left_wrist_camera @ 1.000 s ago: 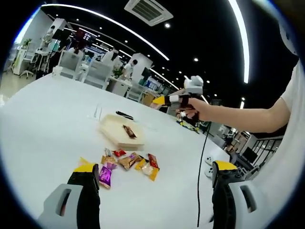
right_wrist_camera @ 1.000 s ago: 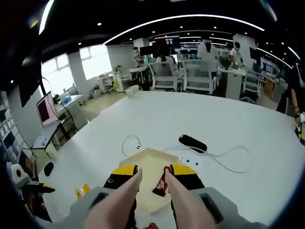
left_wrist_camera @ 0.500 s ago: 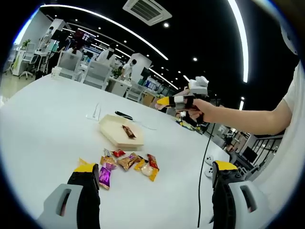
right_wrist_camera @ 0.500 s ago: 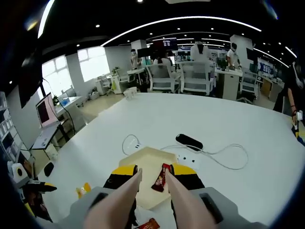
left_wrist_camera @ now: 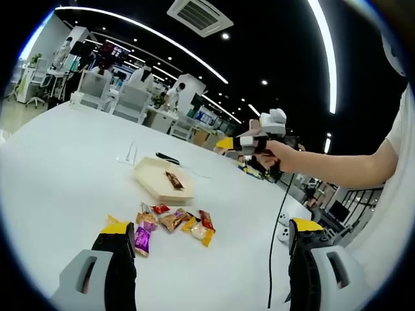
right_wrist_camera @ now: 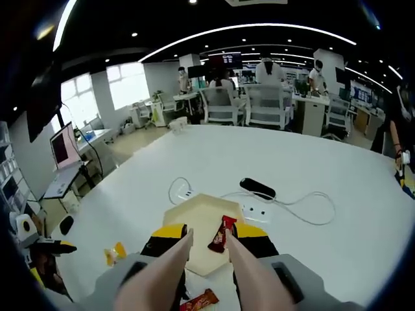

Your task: Place the target food into the container with the food tongs after gripping and lifting it, then release it inside without dropping or visibly crushing the food.

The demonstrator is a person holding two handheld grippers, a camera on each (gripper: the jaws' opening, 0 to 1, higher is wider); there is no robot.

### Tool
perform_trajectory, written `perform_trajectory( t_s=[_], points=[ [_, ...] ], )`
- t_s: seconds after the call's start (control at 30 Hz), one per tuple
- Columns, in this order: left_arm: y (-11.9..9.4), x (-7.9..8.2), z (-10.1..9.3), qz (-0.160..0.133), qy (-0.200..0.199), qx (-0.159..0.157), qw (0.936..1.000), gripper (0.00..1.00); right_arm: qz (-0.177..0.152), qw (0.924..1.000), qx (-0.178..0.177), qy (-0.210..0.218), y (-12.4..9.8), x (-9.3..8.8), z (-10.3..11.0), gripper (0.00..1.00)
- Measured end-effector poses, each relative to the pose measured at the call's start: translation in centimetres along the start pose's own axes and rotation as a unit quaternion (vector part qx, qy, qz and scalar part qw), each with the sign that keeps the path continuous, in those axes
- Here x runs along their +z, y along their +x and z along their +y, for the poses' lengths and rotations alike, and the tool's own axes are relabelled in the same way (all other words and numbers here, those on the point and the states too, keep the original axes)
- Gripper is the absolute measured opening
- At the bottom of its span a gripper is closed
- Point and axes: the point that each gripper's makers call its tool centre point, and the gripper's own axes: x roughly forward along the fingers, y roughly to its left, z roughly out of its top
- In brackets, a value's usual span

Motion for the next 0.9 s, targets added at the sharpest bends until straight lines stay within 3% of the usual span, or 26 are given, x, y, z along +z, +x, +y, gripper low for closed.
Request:
perform_trajectory(
  t_s=[0.9],
  points=[
    [0.1,-0.5,0.3,0.011,0.009,0.002,0.9999,0.99,0.013,0.9995,-0.002,0.029,-0.5,-4.0,0.5,0.27]
  ],
)
